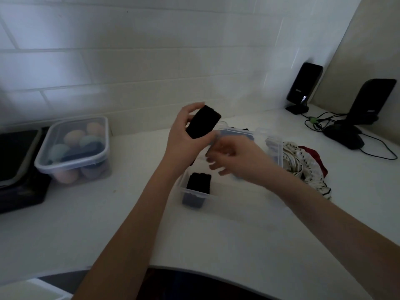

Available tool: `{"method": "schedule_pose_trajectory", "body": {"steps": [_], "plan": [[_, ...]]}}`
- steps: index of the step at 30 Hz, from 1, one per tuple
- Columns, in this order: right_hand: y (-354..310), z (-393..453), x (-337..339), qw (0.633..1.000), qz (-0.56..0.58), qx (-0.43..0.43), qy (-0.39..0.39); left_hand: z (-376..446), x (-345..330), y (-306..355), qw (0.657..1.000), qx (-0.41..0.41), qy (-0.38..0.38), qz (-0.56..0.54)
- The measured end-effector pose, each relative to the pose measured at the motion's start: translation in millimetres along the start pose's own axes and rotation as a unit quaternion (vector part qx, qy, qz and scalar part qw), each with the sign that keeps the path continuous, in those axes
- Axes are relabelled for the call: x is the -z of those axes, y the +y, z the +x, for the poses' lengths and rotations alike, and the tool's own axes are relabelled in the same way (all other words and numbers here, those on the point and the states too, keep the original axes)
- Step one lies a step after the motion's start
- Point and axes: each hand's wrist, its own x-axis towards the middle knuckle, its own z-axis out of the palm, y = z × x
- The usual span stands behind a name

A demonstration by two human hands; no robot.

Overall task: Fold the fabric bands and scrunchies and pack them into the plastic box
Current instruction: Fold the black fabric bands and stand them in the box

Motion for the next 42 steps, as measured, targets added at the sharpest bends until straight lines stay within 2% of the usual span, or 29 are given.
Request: {"method": "schedule_pose_trajectory", "body": {"steps": [3, 6, 9, 19, 24, 30, 33, 35, 39, 42], "plan": [[-6.4, 0.9, 6.9, 0.977, 0.189, -0.079, 0.05, 0.1, 1.0, 3.3, 0.996, 0.037, -0.029, -0.081], [-11.8, 0.3, 9.6, 0.954, 0.274, -0.116, 0.025, -0.2, 2.8, 7.4, 0.987, 0.046, -0.058, -0.144], [-12.7, 0.1, 9.6, 0.944, 0.313, -0.103, 0.02, -2.4, 1.9, 7.9, 0.983, 0.03, -0.106, -0.146], [-4.9, 5.0, 16.4, 0.932, 0.331, -0.074, 0.125, -2.0, -3.2, 4.9, 0.99, 0.003, -0.111, -0.085], [0.8, 9.5, 25.3, 0.93, 0.324, -0.037, 0.17, -1.3, -3.6, 8.1, 0.985, -0.007, -0.127, -0.117], [3.3, 11.2, 32.4, 0.93, 0.335, -0.001, 0.152, 0.1, -5.9, 1.8, 0.987, 0.007, -0.124, -0.104], [3.1, 11.6, 29.6, 0.943, 0.301, -0.004, 0.145, -1.1, -6.1, 4.0, 0.98, 0.021, -0.16, -0.117], [2.7, 12.6, 27.9, 0.95, 0.269, -0.008, 0.156, -3.2, -7.8, 4.8, 0.98, 0.023, -0.177, -0.089], [2.4, 16.8, 30.6, 0.956, 0.231, 0.001, 0.18, -3.0, -8.8, 2.1, 0.987, 0.015, -0.153, -0.054], [2.2, 18.1, 31.8, 0.955, 0.256, -0.006, 0.149, -1.3, -7.8, 3.0, 0.988, 0.011, -0.145, -0.055]]}}
